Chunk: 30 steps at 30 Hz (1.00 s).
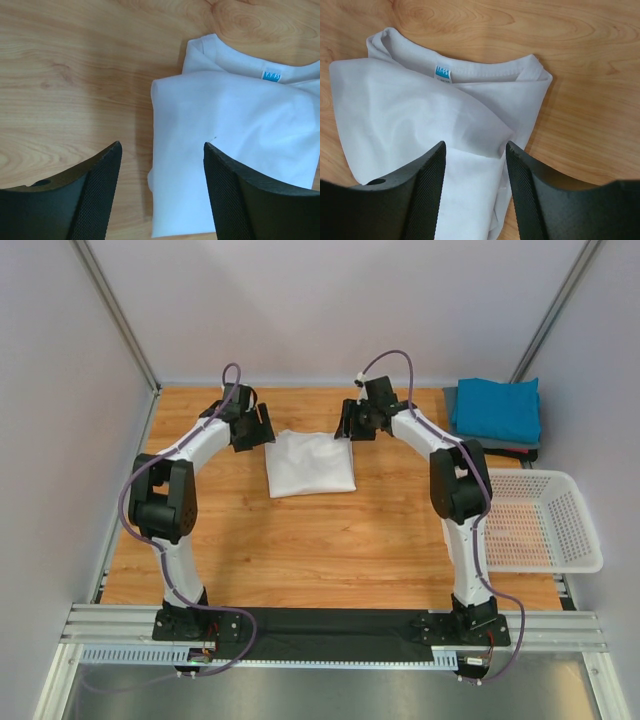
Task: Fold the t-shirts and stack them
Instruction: Fold the tshirt
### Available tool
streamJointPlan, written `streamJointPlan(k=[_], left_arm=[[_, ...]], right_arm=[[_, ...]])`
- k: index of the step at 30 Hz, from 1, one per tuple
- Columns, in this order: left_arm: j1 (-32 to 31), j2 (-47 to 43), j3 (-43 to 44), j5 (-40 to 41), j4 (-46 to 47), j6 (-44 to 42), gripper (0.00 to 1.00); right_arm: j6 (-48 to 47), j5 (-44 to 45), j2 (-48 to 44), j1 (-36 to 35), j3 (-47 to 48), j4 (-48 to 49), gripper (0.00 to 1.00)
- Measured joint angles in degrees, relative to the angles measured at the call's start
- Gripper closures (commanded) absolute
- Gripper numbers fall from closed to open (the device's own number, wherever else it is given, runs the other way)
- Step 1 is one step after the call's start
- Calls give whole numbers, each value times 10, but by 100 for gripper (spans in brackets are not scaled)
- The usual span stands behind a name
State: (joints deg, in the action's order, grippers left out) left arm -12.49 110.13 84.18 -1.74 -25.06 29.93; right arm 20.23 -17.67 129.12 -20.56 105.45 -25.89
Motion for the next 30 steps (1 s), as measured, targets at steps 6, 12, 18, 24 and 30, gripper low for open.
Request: streamJointPlan(k=[6,12,18,24,30], left_arm=[[5,47,28,-22,11,3,34],[5,73,52,-35,10,5,42],[5,87,75,-42,16,7,61],[5,108,87,-47,26,8,100],[5,111,87,-53,33,7,100]], right_arm=[[5,-5,26,0,31,-1,57],[7,-5,39,0,49,-8,59],[9,-5,43,0,49,-14,69],[14,-5,52,0,51,-21,100],[19,-1,49,1,52,-23,100]])
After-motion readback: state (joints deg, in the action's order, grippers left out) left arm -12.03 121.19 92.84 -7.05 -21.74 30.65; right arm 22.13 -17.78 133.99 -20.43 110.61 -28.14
